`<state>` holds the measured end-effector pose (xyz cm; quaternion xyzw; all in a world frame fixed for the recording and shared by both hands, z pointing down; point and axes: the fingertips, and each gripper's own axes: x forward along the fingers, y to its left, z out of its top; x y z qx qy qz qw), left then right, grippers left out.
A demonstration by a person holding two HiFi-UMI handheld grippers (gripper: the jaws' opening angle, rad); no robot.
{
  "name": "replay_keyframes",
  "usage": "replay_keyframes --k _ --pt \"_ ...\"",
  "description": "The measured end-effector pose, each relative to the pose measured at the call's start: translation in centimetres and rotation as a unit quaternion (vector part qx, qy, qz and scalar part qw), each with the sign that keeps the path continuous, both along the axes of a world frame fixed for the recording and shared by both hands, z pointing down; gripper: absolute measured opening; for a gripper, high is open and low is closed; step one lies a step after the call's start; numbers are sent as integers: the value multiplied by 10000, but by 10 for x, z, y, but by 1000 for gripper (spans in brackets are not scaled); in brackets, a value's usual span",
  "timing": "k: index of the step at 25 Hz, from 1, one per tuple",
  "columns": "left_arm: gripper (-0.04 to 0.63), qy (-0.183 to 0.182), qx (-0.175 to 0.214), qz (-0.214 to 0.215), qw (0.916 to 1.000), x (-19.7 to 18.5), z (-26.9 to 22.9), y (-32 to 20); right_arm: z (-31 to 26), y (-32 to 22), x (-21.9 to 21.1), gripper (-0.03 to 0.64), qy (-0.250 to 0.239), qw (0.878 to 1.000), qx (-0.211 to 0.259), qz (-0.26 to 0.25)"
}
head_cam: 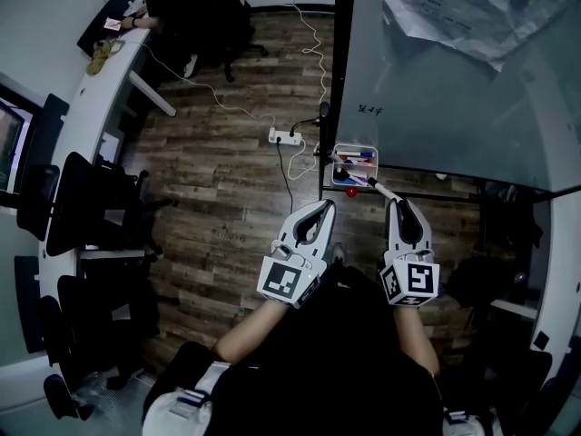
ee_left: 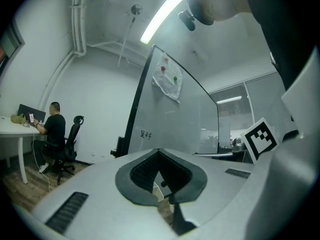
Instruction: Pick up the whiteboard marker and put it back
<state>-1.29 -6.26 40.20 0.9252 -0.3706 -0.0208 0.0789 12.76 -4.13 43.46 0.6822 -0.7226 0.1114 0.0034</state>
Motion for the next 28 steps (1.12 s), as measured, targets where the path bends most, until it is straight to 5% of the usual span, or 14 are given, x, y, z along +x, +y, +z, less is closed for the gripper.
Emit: replay_keyframes --k 16,23,28 --pt "8 -247 94 -546 9982 22 5 -28 29 -36 24 77 -217 9975 -303 -604" --pt "8 -520 -133 -457 9975 27 9 -32 41 -46 22 77 -186 9966 -420 -681" --pt "8 -260 127 -377 9989 27 -6 -50 45 -50 17 77 -135 9969 -485 -599"
